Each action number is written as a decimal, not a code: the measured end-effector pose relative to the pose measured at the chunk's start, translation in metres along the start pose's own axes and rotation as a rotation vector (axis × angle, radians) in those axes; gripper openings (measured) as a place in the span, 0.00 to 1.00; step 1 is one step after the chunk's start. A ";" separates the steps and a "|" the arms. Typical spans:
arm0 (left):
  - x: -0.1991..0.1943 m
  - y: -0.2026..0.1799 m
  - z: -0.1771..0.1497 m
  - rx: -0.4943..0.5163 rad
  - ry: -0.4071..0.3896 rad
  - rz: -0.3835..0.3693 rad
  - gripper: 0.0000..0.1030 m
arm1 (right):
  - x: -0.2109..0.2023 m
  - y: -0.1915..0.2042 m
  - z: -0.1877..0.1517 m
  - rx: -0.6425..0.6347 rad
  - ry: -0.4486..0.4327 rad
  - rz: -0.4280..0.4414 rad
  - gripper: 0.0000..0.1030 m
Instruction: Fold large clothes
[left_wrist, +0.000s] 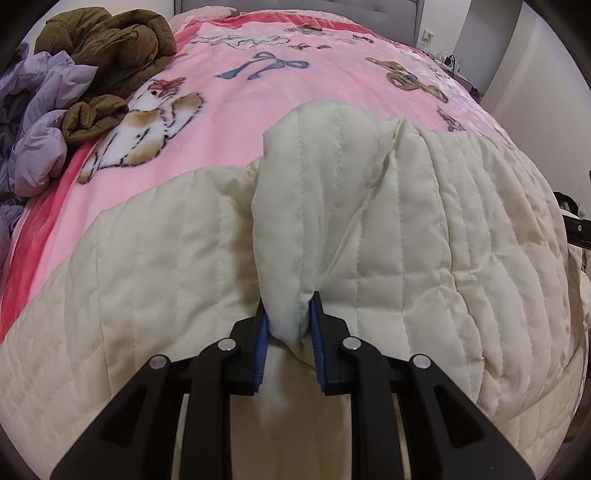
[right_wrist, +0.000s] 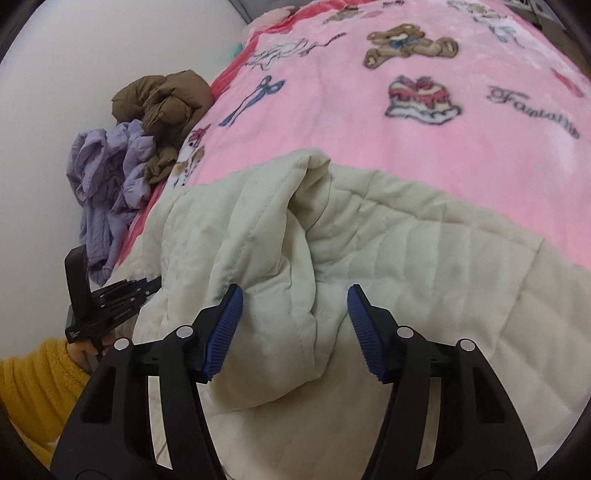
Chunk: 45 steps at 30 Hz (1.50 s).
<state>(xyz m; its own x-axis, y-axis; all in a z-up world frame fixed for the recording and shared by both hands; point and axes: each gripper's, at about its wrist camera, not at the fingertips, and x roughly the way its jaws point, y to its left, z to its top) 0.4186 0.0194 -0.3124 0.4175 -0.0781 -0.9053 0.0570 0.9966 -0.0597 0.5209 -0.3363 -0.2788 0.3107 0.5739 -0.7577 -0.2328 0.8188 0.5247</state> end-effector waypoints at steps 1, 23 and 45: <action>0.000 0.000 0.000 -0.001 0.000 0.000 0.20 | 0.000 0.000 -0.001 -0.002 0.003 0.008 0.55; 0.001 -0.009 -0.003 0.029 -0.012 0.031 0.21 | -0.001 -0.011 -0.021 0.075 0.026 -0.172 0.04; -0.041 -0.028 0.055 0.161 -0.156 -0.116 0.49 | -0.006 0.065 0.018 -0.105 -0.127 -0.238 0.18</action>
<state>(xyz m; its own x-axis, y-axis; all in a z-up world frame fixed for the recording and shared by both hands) 0.4503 -0.0070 -0.2506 0.5339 -0.2076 -0.8197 0.2512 0.9646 -0.0807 0.5205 -0.2864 -0.2337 0.4790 0.3686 -0.7967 -0.2320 0.9285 0.2901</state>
